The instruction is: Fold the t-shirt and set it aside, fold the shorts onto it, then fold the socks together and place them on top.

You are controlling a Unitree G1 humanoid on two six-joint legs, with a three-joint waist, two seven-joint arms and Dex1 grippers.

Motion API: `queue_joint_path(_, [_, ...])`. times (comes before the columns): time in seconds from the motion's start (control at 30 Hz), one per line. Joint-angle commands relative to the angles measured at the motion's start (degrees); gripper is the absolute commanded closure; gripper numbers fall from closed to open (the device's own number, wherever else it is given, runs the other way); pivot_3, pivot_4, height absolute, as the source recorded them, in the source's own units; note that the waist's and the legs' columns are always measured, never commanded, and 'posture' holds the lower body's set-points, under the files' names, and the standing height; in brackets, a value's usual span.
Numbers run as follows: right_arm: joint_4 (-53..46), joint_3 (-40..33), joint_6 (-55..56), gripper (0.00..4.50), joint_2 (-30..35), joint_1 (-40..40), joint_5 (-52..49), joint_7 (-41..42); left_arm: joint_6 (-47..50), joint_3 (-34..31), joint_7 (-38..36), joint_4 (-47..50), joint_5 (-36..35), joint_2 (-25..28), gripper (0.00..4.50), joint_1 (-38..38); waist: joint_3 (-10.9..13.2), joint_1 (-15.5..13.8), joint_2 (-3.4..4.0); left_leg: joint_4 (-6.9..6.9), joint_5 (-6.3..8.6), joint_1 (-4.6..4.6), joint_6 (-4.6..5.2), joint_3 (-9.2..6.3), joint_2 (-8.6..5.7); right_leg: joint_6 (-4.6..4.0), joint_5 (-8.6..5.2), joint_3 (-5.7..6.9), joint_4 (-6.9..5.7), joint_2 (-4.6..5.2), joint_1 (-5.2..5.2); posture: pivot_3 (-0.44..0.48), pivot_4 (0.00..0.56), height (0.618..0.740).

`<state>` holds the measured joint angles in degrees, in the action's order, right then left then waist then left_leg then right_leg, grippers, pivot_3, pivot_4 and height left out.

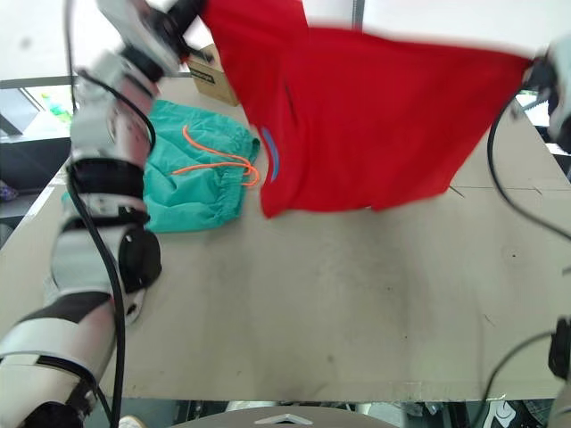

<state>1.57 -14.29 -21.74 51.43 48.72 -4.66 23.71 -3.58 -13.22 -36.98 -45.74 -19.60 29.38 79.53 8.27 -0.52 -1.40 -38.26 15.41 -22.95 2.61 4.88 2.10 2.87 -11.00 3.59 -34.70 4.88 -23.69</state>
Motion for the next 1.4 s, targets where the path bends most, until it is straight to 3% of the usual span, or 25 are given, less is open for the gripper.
queue_joint_path(0.03, [-1.23, -3.08, 2.49, 4.5, 3.04, -1.56, 0.23, 1.28, 1.0, -3.22, -5.91, 2.43, -3.32, 4.2, 4.49, -1.41, -0.13, 0.03, 0.04, 0.08, 0.0, 0.04, 0.0, 0.01, 0.01, 0.09, -0.08, 0.01, 0.02, 0.0, 0.02, 0.0, 0.15, 0.74])
queue_joint_path(0.13, [-7.06, -7.53, 0.17, 4.5, 3.57, -13.0, -1.51, 4.36, 11.59, -3.0, -11.18, 15.62, -8.01, 6.34, 4.49, -13.22, -0.21, -0.17, 0.07, 0.15, 0.02, 0.18, 0.0, 0.05, 0.04, 0.12, -0.19, 0.04, -0.01, 0.02, 0.14, 0.0, 0.15, 0.74])
queue_joint_path(0.3, [-16.76, -13.78, -4.97, 4.5, 1.56, -29.07, -6.07, 8.03, 24.75, -3.68, -12.72, 36.37, -14.01, 9.16, 4.49, -32.77, 0.07, -0.21, 0.09, -0.36, -0.01, -0.07, -0.04, 0.08, 0.07, 0.26, -0.1, -0.01, -0.09, 0.14, 0.05, 0.0, 0.15, 0.74])
queue_joint_path(0.43, [-25.95, -17.38, -8.22, 4.5, -3.12, -50.98, -9.91, 14.91, 33.04, -6.35, -15.37, 52.83, -18.67, 12.29, 4.49, -57.63, -0.12, -0.08, 0.03, -0.32, 0.01, 0.54, -0.05, -0.18, 0.22, 0.23, -0.13, -0.24, -0.21, 0.13, 0.38, 0.0, 0.15, 0.74])
queue_joint_path(0.63, [-29.22, -18.22, -6.8, 4.5, -5.98, -70.04, -11.48, 21.64, 36.04, -8.72, -20.77, 61.88, -20.9, 15.21, 4.49, -80.4, -0.09, -0.12, 0.18, -0.19, 0.13, 0.52, 0.18, -0.06, 0.26, 0.02, -0.28, -0.35, -0.22, 0.13, 0.16, 0.0, 0.15, 0.74])
queue_joint_path(0.77, [-30.76, -17.34, -5.45, 4.5, -6.66, -77.68, -12.09, 24.96, 36.57, -9.53, -24.24, 64.09, -21.59, 16.87, 4.49, -88.77, -0.1, -0.26, 0.19, -0.21, 0.16, 0.55, 0.17, -0.07, 0.28, 0.07, -0.33, -0.34, -0.2, 0.2, 0.11, 0.0, 0.15, 0.74])
queue_joint_path(0.9, [-32.37, -18.66, -7.29, 4.5, -4.42, -85.09, -14.01, 31.47, 42.21, -12.99, -31.82, 67.35, -26.73, 22.42, 4.49, -97.26, -0.12, -0.25, 0.15, -0.17, 0.21, 0.48, 0.12, -0.1, 0.32, 0.06, -0.35, -0.3, -0.17, 0.21, 0.01, 0.0, 0.15, 0.74])
queue_joint_path(1.03, [-32.13, -19.56, -7.58, 4.5, -2.08, -87.73, -15.35, 35.3, 43.67, -14.2, -34.42, 67.57, -28.08, 25.34, 4.49, -99.12, -0.1, -0.34, 0.28, -0.11, 0.23, 0.47, 0.09, -0.16, 0.36, -0.04, -0.42, -0.22, -0.14, 0.21, -0.02, 0.0, 0.15, 0.74])
queue_joint_path(1.27, [-25.22, -14.58, -6.63, 4.5, 0.03, -76.45, -13.14, 32.24, 39.38, -7.06, -25.93, 61.3, -21.98, 20.98, 4.49, -83.89, -0.17, -0.42, 0.16, -0.17, 0.31, 0.44, -0.06, -0.23, 0.23, -0.03, -0.41, -0.22, -0.14, 0.25, 0.02, 0.0, 0.15, 0.74])
queue_joint_path(1.4, [-21.73, -10.12, -6.69, 4.5, 2.05, -72.15, -11.06, 32.19, 35.0, -1.7, -26.93, 58.53, -15.64, 21.35, 4.49, -82.39, -0.18, -0.27, 0.15, -0.1, 0.17, 0.37, 0.19, -0.25, 0.18, -0.3, -0.28, -0.27, -0.16, 0.11, 0.0, 0.0, 0.15, 0.74])
